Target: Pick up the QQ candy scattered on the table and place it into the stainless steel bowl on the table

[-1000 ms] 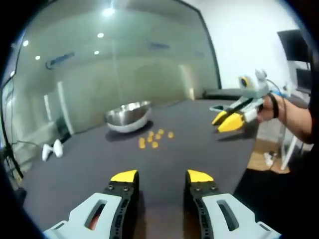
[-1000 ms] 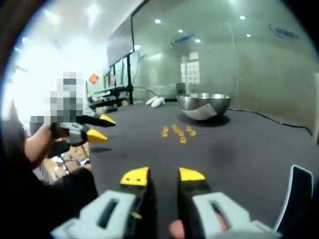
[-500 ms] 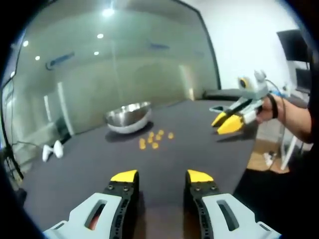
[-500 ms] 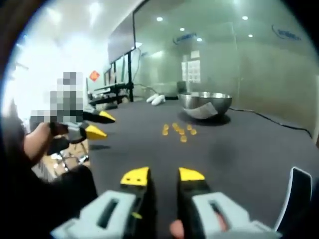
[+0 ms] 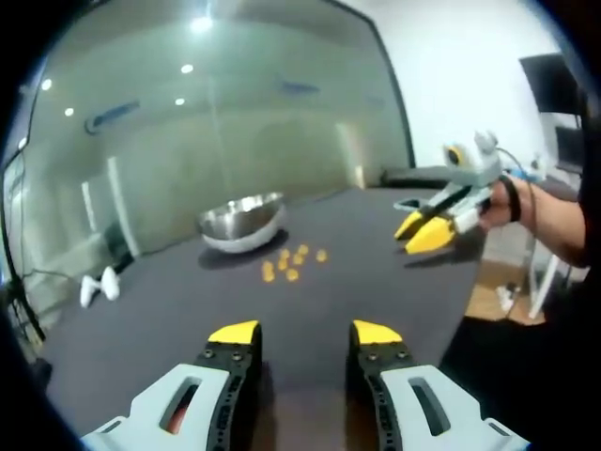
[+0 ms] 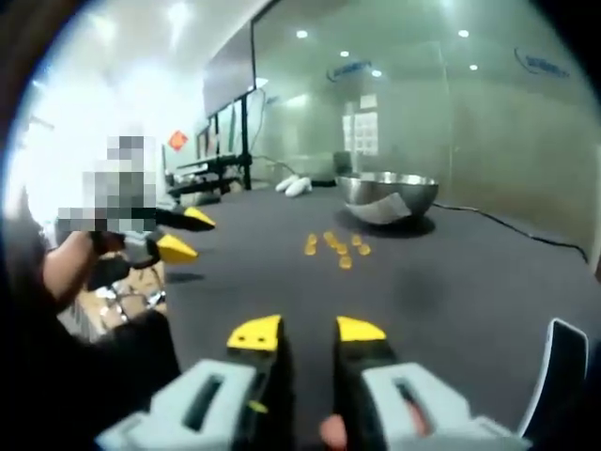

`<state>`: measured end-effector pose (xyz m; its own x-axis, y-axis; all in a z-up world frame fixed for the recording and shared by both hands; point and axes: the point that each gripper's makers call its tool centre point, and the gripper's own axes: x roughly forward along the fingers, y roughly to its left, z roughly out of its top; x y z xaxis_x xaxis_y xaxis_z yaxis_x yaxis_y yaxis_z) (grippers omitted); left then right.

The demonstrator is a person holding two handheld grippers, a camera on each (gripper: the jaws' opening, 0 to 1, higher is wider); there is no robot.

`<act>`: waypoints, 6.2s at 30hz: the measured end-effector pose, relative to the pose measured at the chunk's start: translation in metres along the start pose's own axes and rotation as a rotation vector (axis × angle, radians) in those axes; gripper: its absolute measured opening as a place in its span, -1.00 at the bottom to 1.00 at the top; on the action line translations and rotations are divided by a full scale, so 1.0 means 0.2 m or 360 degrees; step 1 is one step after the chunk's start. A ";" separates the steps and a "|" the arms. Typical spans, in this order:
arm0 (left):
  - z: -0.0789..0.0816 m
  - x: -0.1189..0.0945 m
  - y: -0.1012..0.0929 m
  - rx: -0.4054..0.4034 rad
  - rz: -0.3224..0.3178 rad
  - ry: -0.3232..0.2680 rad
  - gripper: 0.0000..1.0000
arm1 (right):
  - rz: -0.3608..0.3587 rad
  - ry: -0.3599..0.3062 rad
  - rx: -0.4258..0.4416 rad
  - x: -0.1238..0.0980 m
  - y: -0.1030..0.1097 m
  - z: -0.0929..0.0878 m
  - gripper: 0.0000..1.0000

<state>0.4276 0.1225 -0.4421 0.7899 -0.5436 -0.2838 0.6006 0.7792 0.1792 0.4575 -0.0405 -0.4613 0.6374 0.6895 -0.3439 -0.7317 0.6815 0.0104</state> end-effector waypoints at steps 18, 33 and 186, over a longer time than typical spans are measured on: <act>-0.01 0.02 0.01 -0.0001 0.0001 0.0004 -0.22 | -0.0008 -0.0007 -0.0020 0.03 -0.02 -0.01 -0.62; -0.02 0.02 0.02 -0.0009 -0.0006 -0.0001 -0.22 | -0.0014 0.0013 -0.0045 0.08 -0.04 -0.01 -0.61; 0.13 0.04 -0.01 -0.0099 -0.0157 -0.0129 -0.23 | -0.0208 -0.0302 -0.0161 0.21 -0.36 0.32 -0.61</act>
<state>0.4357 0.1085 -0.4199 0.7364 -0.6400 -0.2195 0.6690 0.7372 0.0947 0.5538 -0.0449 -0.4158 0.7552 0.6373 -0.1533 -0.6544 0.7466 -0.1201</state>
